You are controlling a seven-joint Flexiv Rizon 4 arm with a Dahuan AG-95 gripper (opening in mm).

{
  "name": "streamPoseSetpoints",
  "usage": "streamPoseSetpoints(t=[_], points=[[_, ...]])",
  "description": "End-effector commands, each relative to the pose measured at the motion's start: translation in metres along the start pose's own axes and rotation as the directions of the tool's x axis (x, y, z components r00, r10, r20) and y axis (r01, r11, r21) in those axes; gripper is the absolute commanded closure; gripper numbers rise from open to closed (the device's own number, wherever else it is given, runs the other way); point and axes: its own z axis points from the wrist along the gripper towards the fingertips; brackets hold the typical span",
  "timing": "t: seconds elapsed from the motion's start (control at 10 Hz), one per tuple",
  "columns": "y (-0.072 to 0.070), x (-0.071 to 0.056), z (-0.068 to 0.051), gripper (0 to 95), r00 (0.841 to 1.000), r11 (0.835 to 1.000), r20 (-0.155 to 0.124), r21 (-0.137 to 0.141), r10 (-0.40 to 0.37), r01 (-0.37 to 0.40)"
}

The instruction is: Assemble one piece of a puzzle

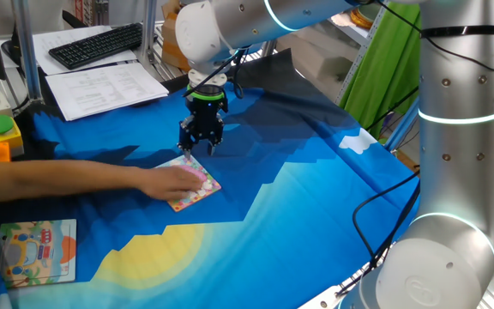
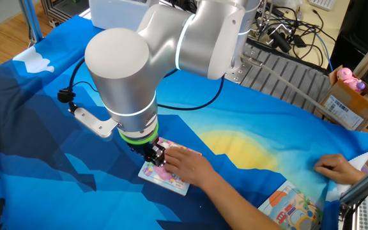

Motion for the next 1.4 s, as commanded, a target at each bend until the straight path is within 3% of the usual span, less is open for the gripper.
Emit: streamPoseSetpoints(t=[0.1, 1.2, 1.4], points=[[0.0001, 0.0003, 0.0002, 38.0, 1.000, 1.000, -0.002, 0.001, 0.001, -0.001], [0.0007, 0.0007, 0.0013, 38.0, 1.000, 1.000, -0.007, -0.003, -0.014, 0.014], [0.0018, 0.0014, -0.0001, 76.0, 1.000, 1.000, -0.010, -0.003, -0.026, 0.026]])
